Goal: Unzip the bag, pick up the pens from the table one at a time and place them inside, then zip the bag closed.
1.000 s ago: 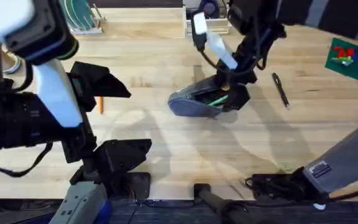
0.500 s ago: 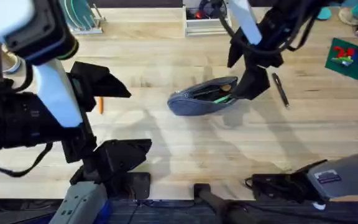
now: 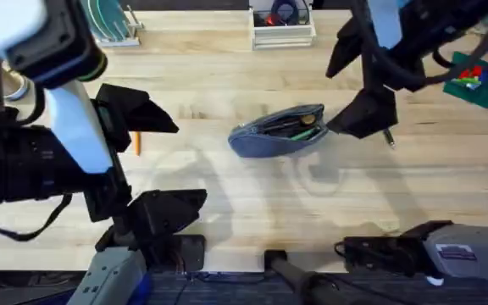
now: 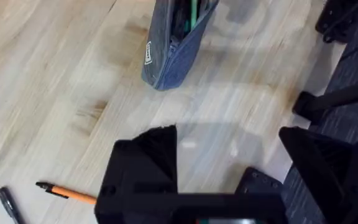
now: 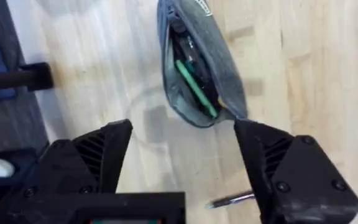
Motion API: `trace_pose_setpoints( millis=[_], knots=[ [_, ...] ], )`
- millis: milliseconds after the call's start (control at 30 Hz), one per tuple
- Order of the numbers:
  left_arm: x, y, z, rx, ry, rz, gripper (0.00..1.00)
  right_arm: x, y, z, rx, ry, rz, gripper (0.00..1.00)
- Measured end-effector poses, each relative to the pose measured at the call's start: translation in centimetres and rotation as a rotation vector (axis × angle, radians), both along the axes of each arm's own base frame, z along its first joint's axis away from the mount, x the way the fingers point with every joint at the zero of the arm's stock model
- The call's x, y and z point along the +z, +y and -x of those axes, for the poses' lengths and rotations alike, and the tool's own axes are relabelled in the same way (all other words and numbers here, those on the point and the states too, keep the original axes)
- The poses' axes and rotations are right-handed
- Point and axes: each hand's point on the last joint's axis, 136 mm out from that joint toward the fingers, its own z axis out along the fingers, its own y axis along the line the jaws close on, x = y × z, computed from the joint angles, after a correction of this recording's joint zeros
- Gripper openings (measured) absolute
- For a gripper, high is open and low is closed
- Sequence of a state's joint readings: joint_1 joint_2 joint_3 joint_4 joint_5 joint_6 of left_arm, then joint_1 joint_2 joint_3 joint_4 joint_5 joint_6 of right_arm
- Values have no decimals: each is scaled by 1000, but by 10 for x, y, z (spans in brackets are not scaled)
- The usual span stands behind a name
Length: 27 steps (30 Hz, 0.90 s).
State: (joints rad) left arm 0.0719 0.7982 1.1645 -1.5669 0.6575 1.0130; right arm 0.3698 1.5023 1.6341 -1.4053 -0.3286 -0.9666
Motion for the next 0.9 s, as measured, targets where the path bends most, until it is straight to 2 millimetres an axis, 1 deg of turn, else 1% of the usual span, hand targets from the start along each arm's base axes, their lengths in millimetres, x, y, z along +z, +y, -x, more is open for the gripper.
trace_pose_setpoints(
  millis=[200,400,600,733,800,900],
  knots=[
    [0,0,0,0,0,0,995,-2,-5,13,-31,66,19,998],
    [0,0,0,0,0,0,995,-2,-5,14,-127,108,16,998],
    [0,0,0,0,0,0,995,-1,-5,13,-331,191,8,997],
    [0,0,0,0,0,0,995,-1,-4,8,-484,239,-7,997],
    [0,0,0,0,0,0,995,-2,-9,4,-581,251,4,997],
    [0,0,0,0,0,0,995,-6,-26,-4,-741,249,54,997]
  ],
)
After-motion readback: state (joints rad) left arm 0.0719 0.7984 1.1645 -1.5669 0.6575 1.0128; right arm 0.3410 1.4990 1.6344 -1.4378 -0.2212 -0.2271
